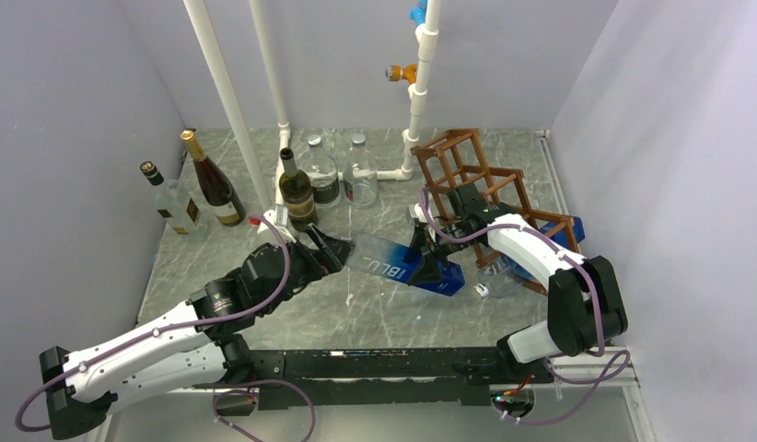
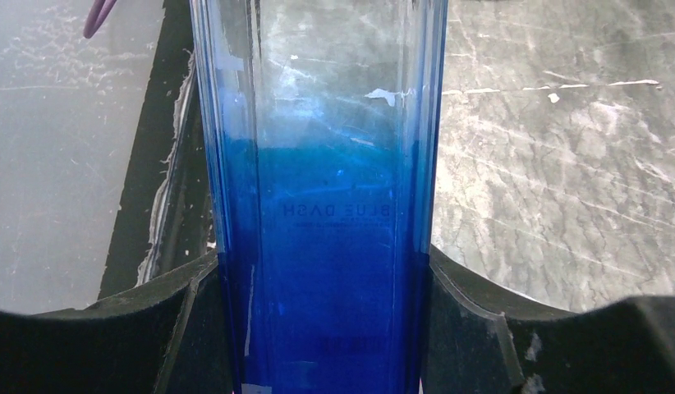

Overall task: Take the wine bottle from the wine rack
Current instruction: Pick up the wine bottle from the wine rack.

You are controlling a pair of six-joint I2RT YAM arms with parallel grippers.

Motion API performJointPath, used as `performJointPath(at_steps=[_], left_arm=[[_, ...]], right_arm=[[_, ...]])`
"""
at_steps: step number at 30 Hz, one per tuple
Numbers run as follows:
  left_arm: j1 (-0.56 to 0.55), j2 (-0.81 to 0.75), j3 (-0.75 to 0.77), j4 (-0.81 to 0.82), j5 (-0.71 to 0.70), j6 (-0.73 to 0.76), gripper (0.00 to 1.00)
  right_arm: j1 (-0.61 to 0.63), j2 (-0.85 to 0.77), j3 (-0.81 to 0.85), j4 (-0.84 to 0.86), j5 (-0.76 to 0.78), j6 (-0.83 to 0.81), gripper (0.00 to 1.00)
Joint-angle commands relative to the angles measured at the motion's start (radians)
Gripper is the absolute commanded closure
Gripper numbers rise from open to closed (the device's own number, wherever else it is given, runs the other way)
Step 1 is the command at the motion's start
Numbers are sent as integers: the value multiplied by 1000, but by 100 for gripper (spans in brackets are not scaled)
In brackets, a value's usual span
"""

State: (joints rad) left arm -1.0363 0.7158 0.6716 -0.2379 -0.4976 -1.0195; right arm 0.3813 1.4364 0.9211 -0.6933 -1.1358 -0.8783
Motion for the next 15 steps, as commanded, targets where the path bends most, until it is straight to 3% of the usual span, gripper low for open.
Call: performJointPath(at_steps=[1, 6, 15], left_arm=[[-4, -24, 30, -102, -71, -108, 0], [-4, -8, 30, -103, -24, -232, 0], [-21, 76, 48, -3, 32, -299, 0]], right_arm=[[-4, -62, 25, 55, -136, 16, 100], [-4, -62, 21, 67, -131, 27, 100], [-4, -60, 19, 74, -127, 33, 100]])
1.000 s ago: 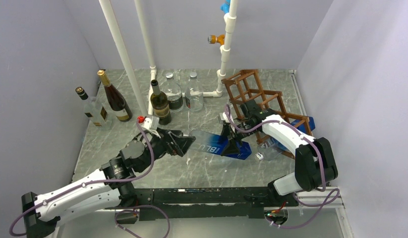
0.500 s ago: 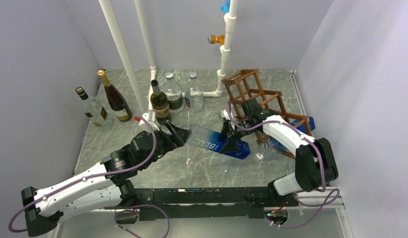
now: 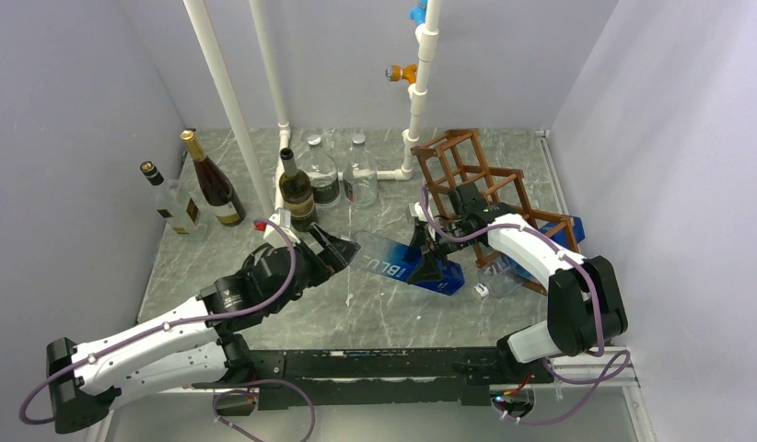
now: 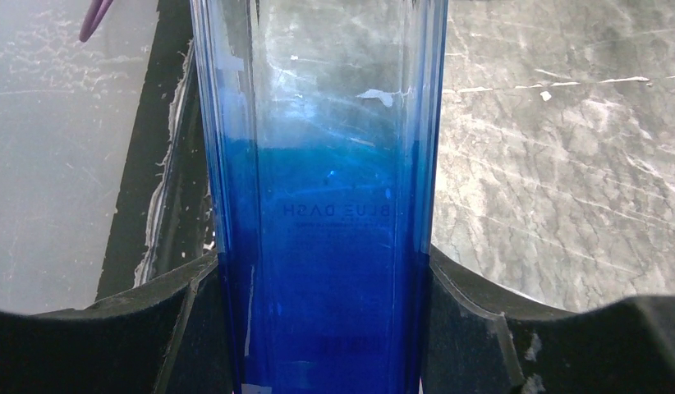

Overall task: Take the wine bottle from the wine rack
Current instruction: Pick up the wine bottle from the wine rack.

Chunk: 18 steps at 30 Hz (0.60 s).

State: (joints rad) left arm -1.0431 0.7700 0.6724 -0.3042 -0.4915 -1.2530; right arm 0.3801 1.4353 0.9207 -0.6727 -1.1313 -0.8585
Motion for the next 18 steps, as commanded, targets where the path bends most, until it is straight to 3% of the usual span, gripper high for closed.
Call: performJointPath(at_steps=[1, 9, 18], left_arm=[[-17, 30, 46, 77, 31, -72, 0], [-42, 104, 56, 153, 34, -117, 1], [-73, 184, 79, 171, -62, -215, 3]], right_arm=[[-3, -58, 19, 52, -131, 13, 100], [-3, -59, 17, 53, -131, 12, 100], [-2, -57, 15, 55, -132, 12, 100]])
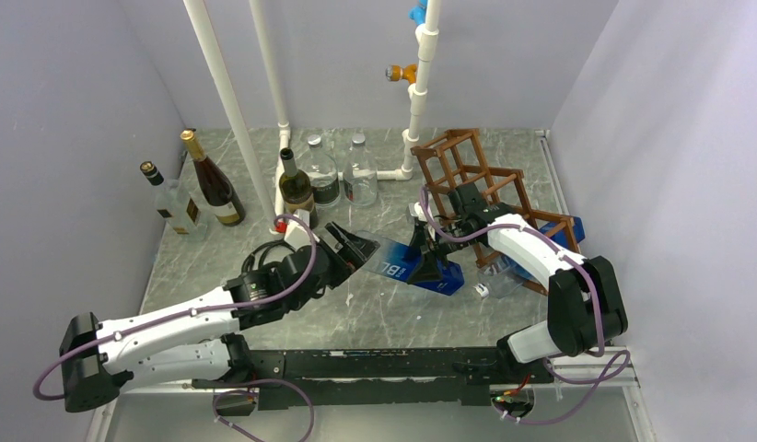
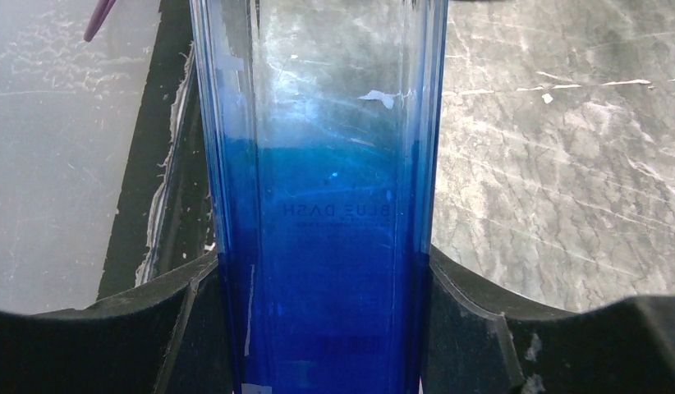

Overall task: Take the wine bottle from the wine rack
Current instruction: Pick up the wine bottle from the wine rack.

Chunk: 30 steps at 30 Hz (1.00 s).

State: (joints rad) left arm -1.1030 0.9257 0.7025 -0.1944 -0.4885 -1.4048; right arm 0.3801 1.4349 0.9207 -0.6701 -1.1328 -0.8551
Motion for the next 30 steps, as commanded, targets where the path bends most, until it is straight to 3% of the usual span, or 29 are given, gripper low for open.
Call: performJointPath(at_steps=[1, 24, 30], left_arm=[[-14, 39, 52, 62, -77, -74, 3], [-81, 180, 141, -37, -323, -211, 21], [-81, 186, 124, -3, -355, -194, 33]], right_arm=[[-2, -56, 15, 53, -130, 8, 100], [-2, -53, 6, 58, -133, 3, 100], [-1, -53, 7, 49, -140, -8, 100]])
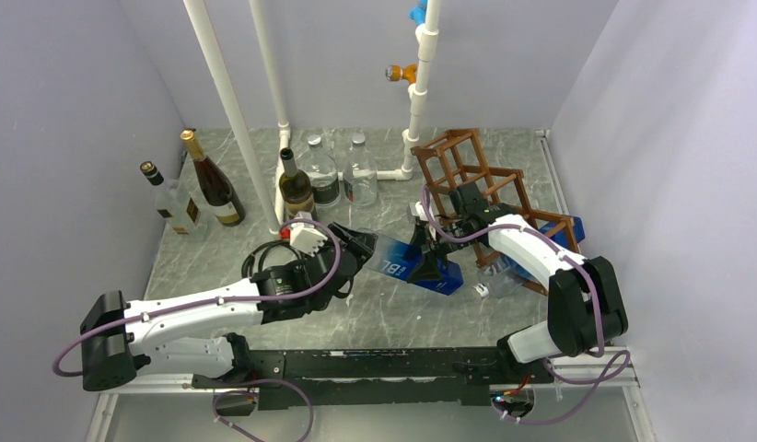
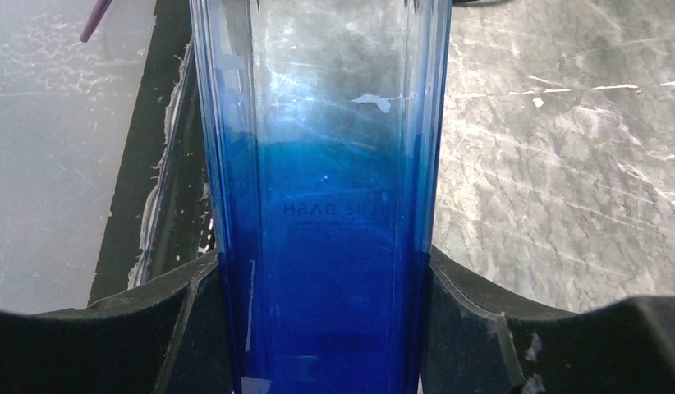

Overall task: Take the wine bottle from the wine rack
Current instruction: Pick up the wine bottle from the wine rack.

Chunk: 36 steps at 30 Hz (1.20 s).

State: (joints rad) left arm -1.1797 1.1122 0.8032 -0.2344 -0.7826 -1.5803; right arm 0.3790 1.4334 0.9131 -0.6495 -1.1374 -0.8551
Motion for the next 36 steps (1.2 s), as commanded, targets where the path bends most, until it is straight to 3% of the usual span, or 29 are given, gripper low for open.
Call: performJointPath(at_steps=[1, 7, 8, 12, 18, 28, 36], left_arm=[[-5, -2, 19, 48, -64, -7, 38], [-5, -25, -45, 218, -65, 128, 96], [-5, -28, -57, 283, -60, 180, 100], [-5, -32, -76, 392, -40, 315, 100], [-5, -34, -79, 467, -22, 385, 100], [-5, -46, -84, 506, -17, 460, 100], [-5, -76, -84, 517, -21, 576, 100]], right_arm=[[0, -51, 15, 27, -135, -11, 100], [-1, -45, 20, -13, -134, -61, 99], [-1, -44, 20, -20, -134, -70, 94], [1, -48, 16, -41, -132, -107, 74], [13, -42, 6, -50, -124, -134, 45], [24, -36, 0, -53, -98, -143, 22], [24, -46, 17, -121, -110, -211, 10]])
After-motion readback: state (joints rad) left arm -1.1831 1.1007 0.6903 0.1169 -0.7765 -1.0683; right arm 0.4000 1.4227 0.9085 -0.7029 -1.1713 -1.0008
